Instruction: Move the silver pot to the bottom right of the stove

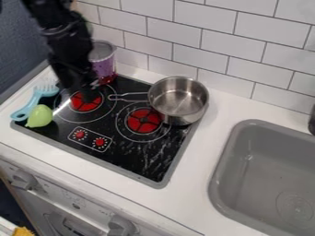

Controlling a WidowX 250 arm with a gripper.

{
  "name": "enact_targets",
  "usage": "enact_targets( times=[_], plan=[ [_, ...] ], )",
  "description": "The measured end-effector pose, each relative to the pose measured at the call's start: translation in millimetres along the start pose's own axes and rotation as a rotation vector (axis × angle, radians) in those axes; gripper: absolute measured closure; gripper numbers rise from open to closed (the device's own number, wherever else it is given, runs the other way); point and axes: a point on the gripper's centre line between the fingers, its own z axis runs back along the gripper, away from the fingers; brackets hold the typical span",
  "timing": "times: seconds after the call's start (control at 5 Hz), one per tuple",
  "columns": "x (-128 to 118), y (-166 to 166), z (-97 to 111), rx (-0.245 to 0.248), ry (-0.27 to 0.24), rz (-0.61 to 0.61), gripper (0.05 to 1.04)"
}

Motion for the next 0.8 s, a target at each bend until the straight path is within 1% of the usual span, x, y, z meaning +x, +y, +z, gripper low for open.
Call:
enact_targets(
  times=[0.2, 0.4, 0.6, 0.8],
  plan=[
    [26.6, -10.5, 1.3, -0.014, -0.042, 0.018, 0.083],
    [50.0, -20.1, -9.2, -0.024, -0.011, -0.015, 0.083],
    [69.6, -22.9, -24.1, -0.028, 0.017, -0.012, 0.083],
    [88.0, -30.6, -37.4, -0.05, 0.031, -0.015, 0.083]
  ],
)
